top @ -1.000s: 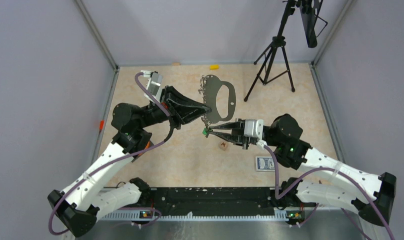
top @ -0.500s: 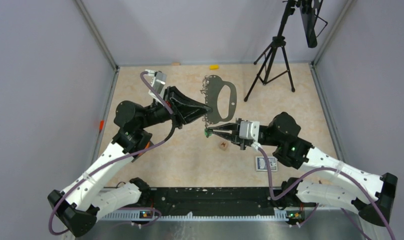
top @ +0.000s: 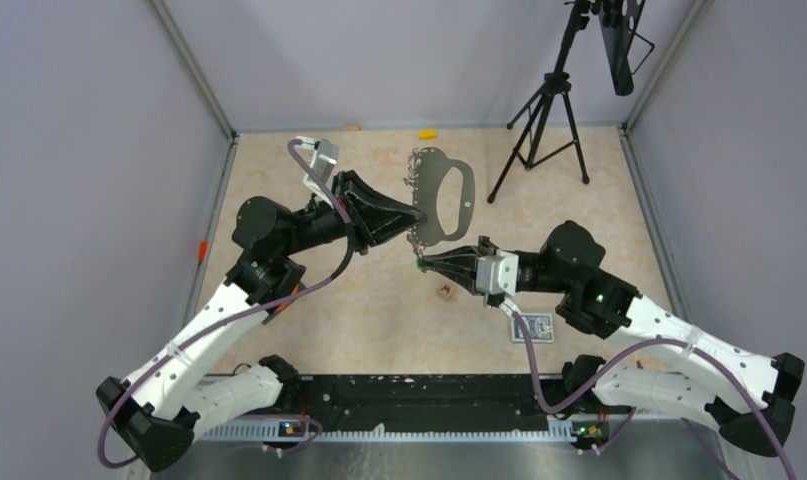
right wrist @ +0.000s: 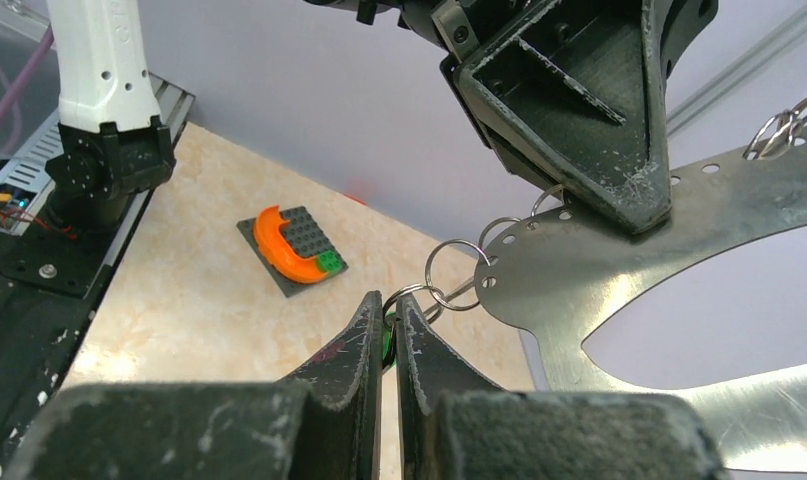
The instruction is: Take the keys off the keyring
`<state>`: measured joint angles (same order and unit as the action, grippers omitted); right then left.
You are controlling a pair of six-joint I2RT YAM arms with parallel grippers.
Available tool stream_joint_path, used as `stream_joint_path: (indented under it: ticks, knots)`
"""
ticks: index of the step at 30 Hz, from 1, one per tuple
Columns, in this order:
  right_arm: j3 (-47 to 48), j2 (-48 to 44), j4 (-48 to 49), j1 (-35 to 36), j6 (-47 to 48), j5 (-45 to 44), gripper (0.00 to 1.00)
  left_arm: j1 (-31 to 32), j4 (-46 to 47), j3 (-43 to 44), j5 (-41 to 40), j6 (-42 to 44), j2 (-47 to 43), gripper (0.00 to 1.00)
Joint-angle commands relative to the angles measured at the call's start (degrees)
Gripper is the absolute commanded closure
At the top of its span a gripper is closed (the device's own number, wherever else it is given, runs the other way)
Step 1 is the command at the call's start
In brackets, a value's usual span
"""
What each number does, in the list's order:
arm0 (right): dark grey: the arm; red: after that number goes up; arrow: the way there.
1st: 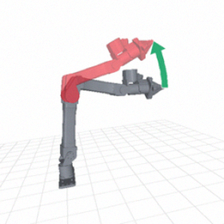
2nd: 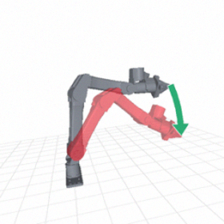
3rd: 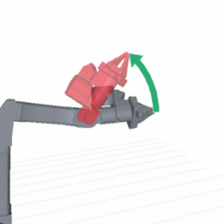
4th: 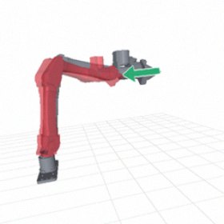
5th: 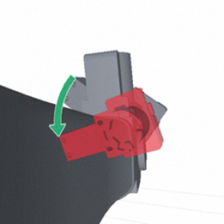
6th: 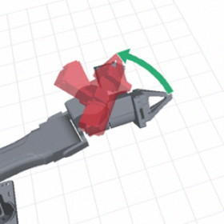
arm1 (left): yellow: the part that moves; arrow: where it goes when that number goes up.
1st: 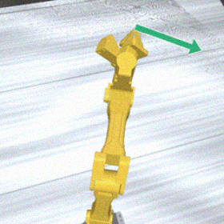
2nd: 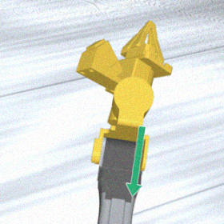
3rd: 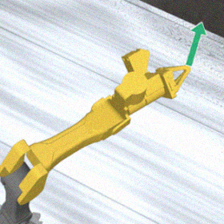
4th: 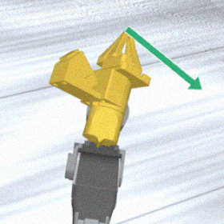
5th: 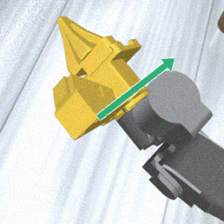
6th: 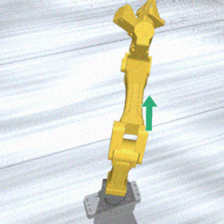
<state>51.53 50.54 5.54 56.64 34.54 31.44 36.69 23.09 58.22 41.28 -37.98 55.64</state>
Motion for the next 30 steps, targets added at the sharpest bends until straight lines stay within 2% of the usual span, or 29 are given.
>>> stream_joint_path:
  ticks: [1,16,24,30]
  knots:
    - [2.61,-0.84,-7.47,0.66,4.3,1.45,1.0,-0.03,4.4,3.38,-2.27,-0.62,-0.35,1.0]
    - [15.94,6.43,-26.83,0.73,11.77,-1.39,1.0,-0.03,4.72,3.22,-1.94,-1.0,-0.53,1.0]
    - [18.76,8.47,-29.21,0.67,9.97,-2.56,1.0,-0.02,4.59,3.2,-2.02,-0.71,-0.73,1.0]
    - [18.16,8.62,-26.09,0.69,2.93,-4.37,1.0,0.02,4.6,3.05,-2.16,-0.67,-0.98,1.0]
